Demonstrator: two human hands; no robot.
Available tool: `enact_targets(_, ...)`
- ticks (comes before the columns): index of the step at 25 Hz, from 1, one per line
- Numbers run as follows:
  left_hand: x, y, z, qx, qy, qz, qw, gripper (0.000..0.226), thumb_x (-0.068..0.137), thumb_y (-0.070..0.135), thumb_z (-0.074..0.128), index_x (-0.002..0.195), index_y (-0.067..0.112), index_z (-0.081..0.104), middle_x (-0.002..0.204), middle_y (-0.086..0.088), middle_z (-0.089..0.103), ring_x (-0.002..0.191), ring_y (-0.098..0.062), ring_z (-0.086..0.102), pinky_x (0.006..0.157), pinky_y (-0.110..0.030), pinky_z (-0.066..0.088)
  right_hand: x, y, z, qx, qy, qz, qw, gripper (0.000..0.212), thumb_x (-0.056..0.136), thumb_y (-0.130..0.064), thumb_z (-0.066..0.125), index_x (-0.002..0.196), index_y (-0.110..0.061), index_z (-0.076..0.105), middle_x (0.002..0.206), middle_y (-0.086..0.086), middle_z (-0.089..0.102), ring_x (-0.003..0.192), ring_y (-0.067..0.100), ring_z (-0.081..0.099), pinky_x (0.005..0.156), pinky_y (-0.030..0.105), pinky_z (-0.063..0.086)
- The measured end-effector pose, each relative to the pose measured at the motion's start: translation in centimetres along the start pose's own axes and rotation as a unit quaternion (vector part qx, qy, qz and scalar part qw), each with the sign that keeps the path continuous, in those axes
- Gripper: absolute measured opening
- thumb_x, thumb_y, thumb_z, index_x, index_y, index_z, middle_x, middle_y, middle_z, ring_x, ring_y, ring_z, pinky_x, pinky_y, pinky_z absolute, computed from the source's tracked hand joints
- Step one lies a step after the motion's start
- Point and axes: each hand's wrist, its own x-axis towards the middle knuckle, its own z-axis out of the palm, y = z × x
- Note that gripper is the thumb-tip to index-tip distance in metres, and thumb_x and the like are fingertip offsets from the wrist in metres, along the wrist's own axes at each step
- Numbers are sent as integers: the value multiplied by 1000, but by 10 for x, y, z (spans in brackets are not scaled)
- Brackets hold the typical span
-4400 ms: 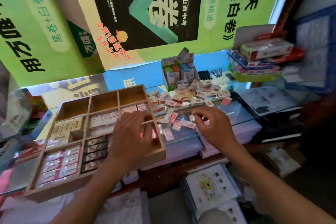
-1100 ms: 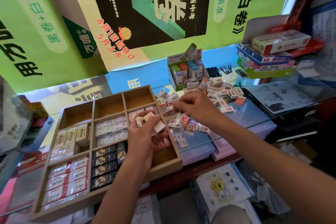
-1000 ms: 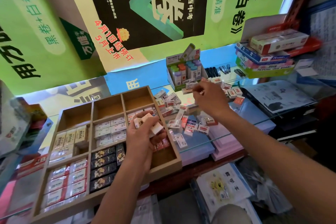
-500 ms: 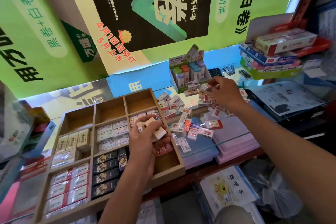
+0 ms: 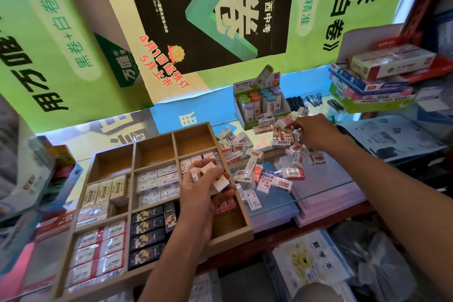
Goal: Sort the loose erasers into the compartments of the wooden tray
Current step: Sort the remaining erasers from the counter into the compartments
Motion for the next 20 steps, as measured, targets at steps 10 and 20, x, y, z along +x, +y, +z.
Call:
enact_targets(10, 0, 1, -1, -10, -8, -2, 1000, 17, 90, 4, 64, 103, 13, 60, 74, -12, 71, 56, -20, 66, 46, -26, 55, -12, -17, -20, 653, 176, 154, 720, 20, 100, -10, 46, 108, -4, 63, 79, 7, 57, 77, 21, 56, 83, 43, 56)
enact_targets(20, 2, 1, -3, -7, -10, -1, 1000, 20, 89, 4, 64, 107, 11, 61, 76, -13, 72, 57, -22, 66, 46, -27, 55, -14, -81, 0, 0, 121, 27, 992, 25, 93, -38, 58, 100, -16, 67, 96, 5, 70, 88, 26, 68, 68, 30, 44)
